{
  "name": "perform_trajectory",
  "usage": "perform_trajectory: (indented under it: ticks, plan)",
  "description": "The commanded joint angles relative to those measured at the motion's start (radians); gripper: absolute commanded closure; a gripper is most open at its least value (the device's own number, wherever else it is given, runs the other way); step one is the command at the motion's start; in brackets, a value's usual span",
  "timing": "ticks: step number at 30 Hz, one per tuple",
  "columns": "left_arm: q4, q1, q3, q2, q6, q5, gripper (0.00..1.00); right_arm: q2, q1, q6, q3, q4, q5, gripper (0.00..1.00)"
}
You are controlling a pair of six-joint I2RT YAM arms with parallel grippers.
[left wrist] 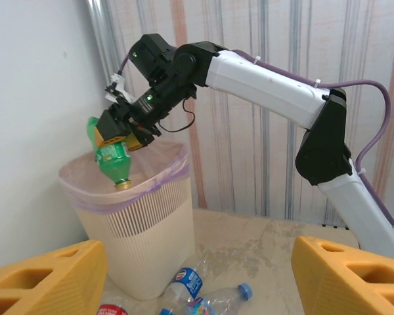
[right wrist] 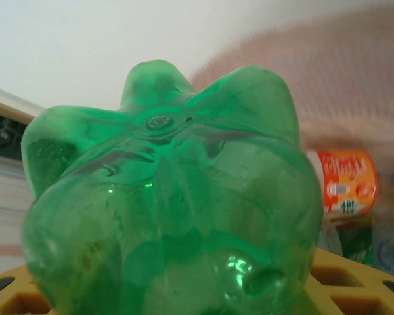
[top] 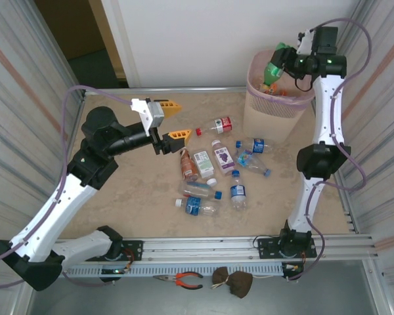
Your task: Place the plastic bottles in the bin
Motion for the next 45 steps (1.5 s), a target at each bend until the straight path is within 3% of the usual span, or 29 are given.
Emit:
perform_trajectory:
  ticks: [1, 12, 20, 32, 39, 45]
  plan:
    - [0.024, 0.019, -0.022, -0.027, -0.027, 0.009, 0.25, 0.039, 0.002, 0.017, 0.035, -0.079, -0.108, 0.55]
    - [0.027, 0.027, -0.048, -0.030, -0.037, 0.006, 0.26, 0.171, 0.027, -0.128, 0.035, -0.220, -0.146, 0.52]
    - [0.046, 0.027, -0.067, -0.027, -0.054, 0.004, 0.26, 0.238, 0.055, -0.234, 0.010, -0.315, -0.099, 0.48]
    - [0.046, 0.029, -0.078, -0.030, -0.068, 0.000, 0.26, 0.306, 0.085, -0.291, 0.018, -0.306, -0.030, 0.25]
    - [0.047, 0.029, -0.069, -0.020, -0.071, 0.006, 0.26, 0.225, 0.075, -0.256, 0.022, -0.247, -0.056, 0.10]
    - [0.047, 0.029, -0.068, -0.021, -0.075, 0.006, 0.26, 0.138, 0.056, -0.208, 0.023, -0.199, -0.079, 0.07]
